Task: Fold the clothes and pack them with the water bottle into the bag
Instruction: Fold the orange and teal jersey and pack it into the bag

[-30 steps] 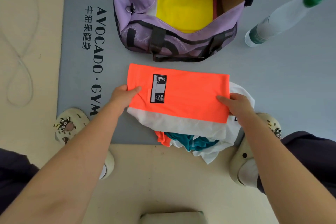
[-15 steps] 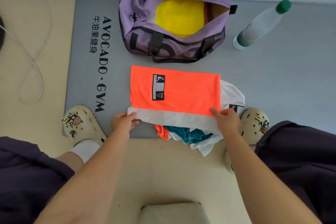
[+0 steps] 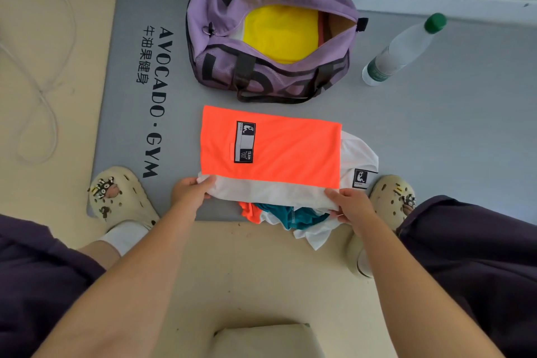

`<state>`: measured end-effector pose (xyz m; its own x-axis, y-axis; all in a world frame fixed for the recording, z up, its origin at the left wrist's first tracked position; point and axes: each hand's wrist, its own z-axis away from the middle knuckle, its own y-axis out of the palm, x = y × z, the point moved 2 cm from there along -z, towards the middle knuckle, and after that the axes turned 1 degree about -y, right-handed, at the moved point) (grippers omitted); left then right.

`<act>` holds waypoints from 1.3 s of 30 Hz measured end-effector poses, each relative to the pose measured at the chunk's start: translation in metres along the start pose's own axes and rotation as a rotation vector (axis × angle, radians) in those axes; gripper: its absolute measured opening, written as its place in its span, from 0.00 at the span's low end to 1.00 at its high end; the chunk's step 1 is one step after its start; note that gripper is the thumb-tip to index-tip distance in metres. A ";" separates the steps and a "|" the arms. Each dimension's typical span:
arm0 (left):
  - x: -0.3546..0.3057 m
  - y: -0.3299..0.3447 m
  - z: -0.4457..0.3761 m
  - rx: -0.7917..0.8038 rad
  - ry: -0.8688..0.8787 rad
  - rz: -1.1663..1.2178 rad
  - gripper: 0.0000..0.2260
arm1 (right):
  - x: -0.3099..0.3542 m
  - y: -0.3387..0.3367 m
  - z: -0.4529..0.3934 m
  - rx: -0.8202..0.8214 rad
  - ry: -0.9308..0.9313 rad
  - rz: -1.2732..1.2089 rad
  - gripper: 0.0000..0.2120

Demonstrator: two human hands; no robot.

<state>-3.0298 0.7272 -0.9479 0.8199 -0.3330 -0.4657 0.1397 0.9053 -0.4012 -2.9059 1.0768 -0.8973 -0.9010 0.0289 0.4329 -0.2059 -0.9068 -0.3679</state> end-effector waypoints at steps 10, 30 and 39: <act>-0.047 0.019 0.025 -0.440 0.672 -0.632 0.15 | 0.053 -0.002 -0.002 -0.323 -0.322 0.526 0.21; -0.058 0.053 0.009 -0.233 0.734 -0.764 0.21 | 0.035 0.028 -0.039 -0.549 -0.576 0.788 0.33; 0.001 0.098 0.101 0.138 0.171 -0.049 0.16 | 0.165 0.093 -0.051 -0.182 -1.011 0.941 0.16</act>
<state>-2.9589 0.8422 -0.9082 0.7057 -0.4067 -0.5802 0.2610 0.9105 -0.3207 -3.0929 1.0184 -0.9019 -0.0795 -0.9381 0.3371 0.1994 -0.3463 -0.9167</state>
